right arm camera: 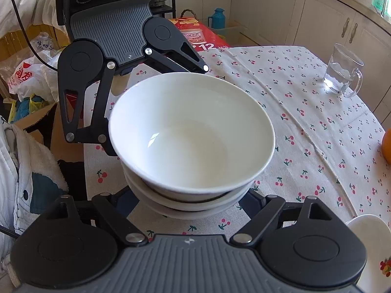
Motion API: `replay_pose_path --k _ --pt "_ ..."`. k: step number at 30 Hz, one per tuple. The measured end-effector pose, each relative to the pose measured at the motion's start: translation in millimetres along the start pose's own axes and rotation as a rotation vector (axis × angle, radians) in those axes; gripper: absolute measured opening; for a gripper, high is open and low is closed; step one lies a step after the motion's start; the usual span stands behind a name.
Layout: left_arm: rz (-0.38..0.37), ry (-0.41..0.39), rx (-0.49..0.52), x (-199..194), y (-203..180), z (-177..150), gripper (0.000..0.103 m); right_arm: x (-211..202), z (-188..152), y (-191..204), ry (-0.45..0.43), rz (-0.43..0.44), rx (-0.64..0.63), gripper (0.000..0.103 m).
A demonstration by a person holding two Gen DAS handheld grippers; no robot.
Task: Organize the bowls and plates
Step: 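Lift the bowl stack with both tools and carry it over the plate stack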
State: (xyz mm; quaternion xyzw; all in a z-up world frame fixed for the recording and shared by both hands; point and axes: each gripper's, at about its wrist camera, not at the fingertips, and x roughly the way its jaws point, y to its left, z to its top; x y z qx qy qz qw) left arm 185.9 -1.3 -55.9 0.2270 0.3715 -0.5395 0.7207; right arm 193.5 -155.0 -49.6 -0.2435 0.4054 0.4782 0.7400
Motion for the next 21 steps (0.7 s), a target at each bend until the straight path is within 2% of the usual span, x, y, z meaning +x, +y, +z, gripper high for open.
replay_pose_path --k 9,21 --pt "0.027 -0.021 0.021 -3.9 -5.8 15.7 0.082 -14.4 -3.0 -5.0 -0.02 0.0 0.011 0.09" --pt "0.036 -0.058 0.085 12.7 -2.5 64.1 0.082 -51.0 -19.9 -31.3 -0.041 -0.064 0.024 0.09"
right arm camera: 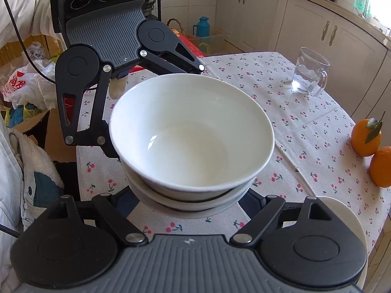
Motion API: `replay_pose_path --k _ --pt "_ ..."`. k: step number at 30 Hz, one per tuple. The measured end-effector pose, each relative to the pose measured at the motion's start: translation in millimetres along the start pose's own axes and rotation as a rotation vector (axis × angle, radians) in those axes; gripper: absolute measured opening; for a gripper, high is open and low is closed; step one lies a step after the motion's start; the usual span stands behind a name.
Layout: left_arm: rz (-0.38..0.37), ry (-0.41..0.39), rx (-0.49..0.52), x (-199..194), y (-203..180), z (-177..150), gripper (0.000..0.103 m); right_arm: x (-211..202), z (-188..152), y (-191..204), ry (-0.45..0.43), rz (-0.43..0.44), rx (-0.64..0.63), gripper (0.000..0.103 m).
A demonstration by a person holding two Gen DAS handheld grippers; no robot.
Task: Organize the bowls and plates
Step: 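Lift the bowl stack with both tools and carry it over the plate stack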
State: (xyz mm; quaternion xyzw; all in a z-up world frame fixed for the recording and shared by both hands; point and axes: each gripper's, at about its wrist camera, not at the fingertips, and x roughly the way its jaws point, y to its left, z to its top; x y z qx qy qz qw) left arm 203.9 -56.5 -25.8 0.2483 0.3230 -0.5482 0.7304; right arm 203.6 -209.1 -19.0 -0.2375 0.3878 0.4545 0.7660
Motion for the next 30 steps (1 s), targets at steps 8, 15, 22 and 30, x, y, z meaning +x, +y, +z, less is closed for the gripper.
replay_pose_path --k 8,15,22,30 --pt "-0.002 -0.034 0.078 29.5 14.7 45.1 0.082 -28.6 -21.5 -38.1 -0.023 -0.085 0.037 0.09" --pt "-0.031 -0.038 0.125 69.9 28.3 79.1 0.082 -43.4 -45.3 -74.4 0.0 -0.167 0.099 0.09" --pt "-0.074 -0.032 0.133 98.6 34.6 91.2 0.082 -45.7 -69.6 -93.9 0.03 -0.202 0.17 0.09" --pt "-0.099 -0.03 0.143 113.9 35.8 98.9 0.081 -48.8 -86.3 -103.5 0.037 -0.21 0.235 0.09"
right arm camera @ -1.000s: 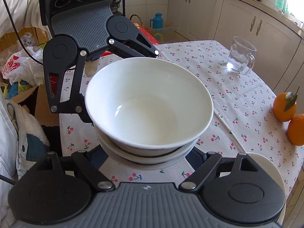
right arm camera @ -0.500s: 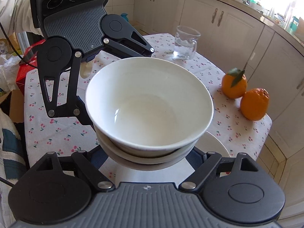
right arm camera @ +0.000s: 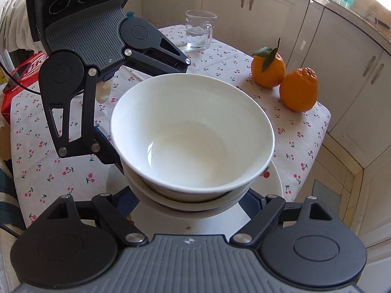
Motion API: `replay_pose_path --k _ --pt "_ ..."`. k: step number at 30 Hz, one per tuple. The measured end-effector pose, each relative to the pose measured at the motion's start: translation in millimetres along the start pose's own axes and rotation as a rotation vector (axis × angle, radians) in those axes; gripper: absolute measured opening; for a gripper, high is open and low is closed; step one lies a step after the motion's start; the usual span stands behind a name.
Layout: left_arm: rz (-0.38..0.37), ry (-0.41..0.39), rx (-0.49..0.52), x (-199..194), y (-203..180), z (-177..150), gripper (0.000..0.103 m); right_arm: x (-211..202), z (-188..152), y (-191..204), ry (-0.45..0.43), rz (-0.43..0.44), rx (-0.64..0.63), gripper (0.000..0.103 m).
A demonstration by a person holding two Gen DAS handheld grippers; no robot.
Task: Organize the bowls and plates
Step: 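Lift the bowl stack with both tools and carry it over the plate stack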
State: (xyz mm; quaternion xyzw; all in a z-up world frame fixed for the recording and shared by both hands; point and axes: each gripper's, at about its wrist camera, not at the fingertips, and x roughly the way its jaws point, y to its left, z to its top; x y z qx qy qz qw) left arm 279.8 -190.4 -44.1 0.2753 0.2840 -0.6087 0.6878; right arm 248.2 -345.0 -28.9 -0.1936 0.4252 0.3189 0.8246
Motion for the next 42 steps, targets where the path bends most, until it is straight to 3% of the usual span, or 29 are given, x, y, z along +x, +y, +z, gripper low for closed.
replay_pose_path --k 17,27,33,35,38,42 --pt "-0.022 0.006 -0.018 3.6 0.5 0.0 0.081 3.6 -3.2 -4.7 0.016 0.007 0.051 0.09" --pt "0.005 0.003 0.006 3.5 -5.4 0.0 0.081 2.6 -3.5 -2.6 0.016 -0.009 0.066 0.09" --pt "0.009 -0.012 -0.009 -2.4 -8.3 -2.6 0.096 1.7 -3.5 1.2 0.013 -0.024 0.072 0.095" --pt "0.028 -0.001 0.002 -4.2 -12.7 -4.9 0.096 -2.0 -2.3 4.0 -0.004 -0.036 0.072 0.101" --pt "0.08 -0.003 0.0 -12.0 -19.7 -9.7 0.097 -6.9 -1.5 8.1 -0.009 -0.06 0.087 0.102" --pt "0.197 -0.063 -0.051 -36.4 -30.9 -13.7 0.097 -21.7 -2.4 21.3 -0.028 -0.104 0.114 0.102"
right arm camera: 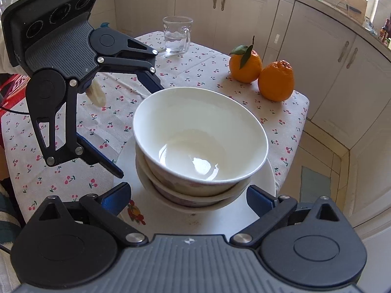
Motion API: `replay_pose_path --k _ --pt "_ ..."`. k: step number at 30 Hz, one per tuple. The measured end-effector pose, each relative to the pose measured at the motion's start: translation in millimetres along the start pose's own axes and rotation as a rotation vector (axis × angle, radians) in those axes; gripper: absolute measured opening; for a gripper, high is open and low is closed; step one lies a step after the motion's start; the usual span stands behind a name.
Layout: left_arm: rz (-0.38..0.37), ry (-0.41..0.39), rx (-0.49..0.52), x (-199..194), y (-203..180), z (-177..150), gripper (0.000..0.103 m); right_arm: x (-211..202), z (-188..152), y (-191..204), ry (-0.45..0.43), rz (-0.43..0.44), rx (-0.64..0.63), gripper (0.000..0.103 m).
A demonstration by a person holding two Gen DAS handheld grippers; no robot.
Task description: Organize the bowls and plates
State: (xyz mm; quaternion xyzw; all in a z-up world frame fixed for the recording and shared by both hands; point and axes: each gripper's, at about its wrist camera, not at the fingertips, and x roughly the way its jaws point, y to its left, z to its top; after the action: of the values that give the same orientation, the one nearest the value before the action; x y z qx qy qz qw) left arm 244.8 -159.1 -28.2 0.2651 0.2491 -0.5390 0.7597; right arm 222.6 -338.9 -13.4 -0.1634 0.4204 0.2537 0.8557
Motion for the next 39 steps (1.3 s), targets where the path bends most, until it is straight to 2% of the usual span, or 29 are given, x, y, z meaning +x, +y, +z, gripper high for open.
replay_pose_path --k 5,8,10,12,16,19,22,27,31,39 --pt "0.178 -0.113 -0.097 -42.8 -18.5 -2.3 0.101 -30.5 -1.5 27.2 -0.012 -0.173 0.063 0.103" --pt "0.339 -0.207 -0.147 -68.8 -41.6 -4.4 0.103 -51.1 -6.4 42.2 -0.037 -0.255 0.151 0.103" --pt "0.422 -0.241 -0.186 -79.9 -58.6 -6.4 0.103 -64.7 -11.0 55.1 -0.069 -0.31 0.217 0.103" --pt "0.471 -0.246 -0.261 -88.2 -72.0 -9.2 0.103 -74.4 -15.0 69.1 -0.098 -0.379 0.288 0.103" --pt "0.517 -0.239 -0.426 -102.2 -90.5 -18.5 0.103 -88.1 -27.5 95.8 -0.156 -0.505 0.474 0.103" --pt "0.536 -0.222 -0.553 -109.7 -98.7 -27.0 0.103 -90.5 -38.8 118.4 -0.174 -0.582 0.568 0.103" --pt "0.557 -0.184 -0.633 -113.0 -107.5 -37.7 0.103 -92.7 -50.2 137.3 -0.193 -0.602 0.639 0.103" --pt "0.591 -0.161 -0.635 -125.7 -121.8 -40.0 0.103 -100.0 -54.8 164.8 -0.209 -0.649 0.646 0.103" --pt "0.625 -0.177 -0.62 -140.1 -132.1 -34.5 0.103 -108.6 -51.1 179.9 -0.227 -0.672 0.616 0.103" --pt "0.678 -0.191 -0.593 -153.0 -145.7 -23.9 0.103 -125.3 -46.3 190.1 -0.277 -0.71 0.603 0.103"
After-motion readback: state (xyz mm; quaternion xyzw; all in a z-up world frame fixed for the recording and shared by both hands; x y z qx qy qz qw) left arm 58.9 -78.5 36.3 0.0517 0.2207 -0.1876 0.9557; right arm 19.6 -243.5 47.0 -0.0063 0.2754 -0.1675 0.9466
